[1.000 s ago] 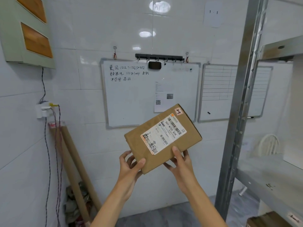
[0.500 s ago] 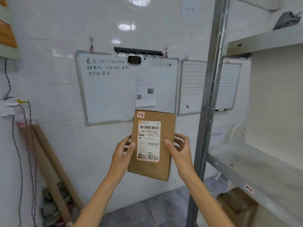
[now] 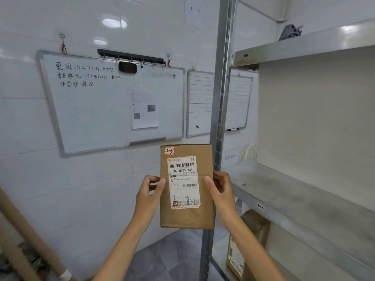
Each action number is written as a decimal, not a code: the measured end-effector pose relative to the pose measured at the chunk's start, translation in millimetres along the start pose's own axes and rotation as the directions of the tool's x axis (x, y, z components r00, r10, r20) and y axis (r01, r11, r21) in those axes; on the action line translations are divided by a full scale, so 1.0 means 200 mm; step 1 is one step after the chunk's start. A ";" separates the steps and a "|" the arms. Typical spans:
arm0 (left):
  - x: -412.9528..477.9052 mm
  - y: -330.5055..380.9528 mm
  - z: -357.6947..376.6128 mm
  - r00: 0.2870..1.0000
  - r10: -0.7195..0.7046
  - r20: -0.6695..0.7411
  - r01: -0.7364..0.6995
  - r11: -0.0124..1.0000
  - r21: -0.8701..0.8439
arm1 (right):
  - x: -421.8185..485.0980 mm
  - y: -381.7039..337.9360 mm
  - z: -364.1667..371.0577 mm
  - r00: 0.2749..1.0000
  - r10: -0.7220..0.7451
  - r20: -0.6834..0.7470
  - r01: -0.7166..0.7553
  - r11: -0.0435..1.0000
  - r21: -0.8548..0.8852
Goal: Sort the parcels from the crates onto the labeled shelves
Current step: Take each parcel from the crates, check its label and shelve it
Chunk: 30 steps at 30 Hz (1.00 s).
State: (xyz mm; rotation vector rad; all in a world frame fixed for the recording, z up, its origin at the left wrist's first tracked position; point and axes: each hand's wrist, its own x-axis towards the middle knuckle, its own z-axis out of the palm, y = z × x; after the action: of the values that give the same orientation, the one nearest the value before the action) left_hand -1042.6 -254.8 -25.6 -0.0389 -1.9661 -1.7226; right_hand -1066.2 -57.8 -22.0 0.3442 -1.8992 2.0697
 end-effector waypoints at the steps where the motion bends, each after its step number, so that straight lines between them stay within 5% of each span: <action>1: -0.01 0.00 0.01 1.000 0.004 0.019 -0.004 1.000 -0.010 | -0.02 -0.01 -0.01 1.000 0.002 -0.019 -0.002 1.000 -0.009; 18: -0.34 0.05 -0.13 0.923 0.093 0.373 -0.065 0.994 -0.087 | -0.72 -0.13 -0.03 0.921 0.003 -0.390 -0.061 0.989 -0.136; 24: -0.56 0.02 0.01 0.825 0.047 0.562 0.022 0.993 -0.115 | -1.06 -0.14 -0.17 0.835 0.052 -0.547 -0.165 0.973 -0.160; 30: -0.78 0.03 0.15 0.653 0.019 0.757 0.125 0.983 -0.132 | -1.37 -0.19 -0.33 0.735 0.047 -0.677 -0.233 0.954 -0.187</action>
State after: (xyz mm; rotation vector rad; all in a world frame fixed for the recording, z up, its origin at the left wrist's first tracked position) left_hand -916.3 -176.5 -82.8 -0.9263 -2.3636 -2.1285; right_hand -796.5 -6.3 -97.2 -0.5648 -1.7166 1.6504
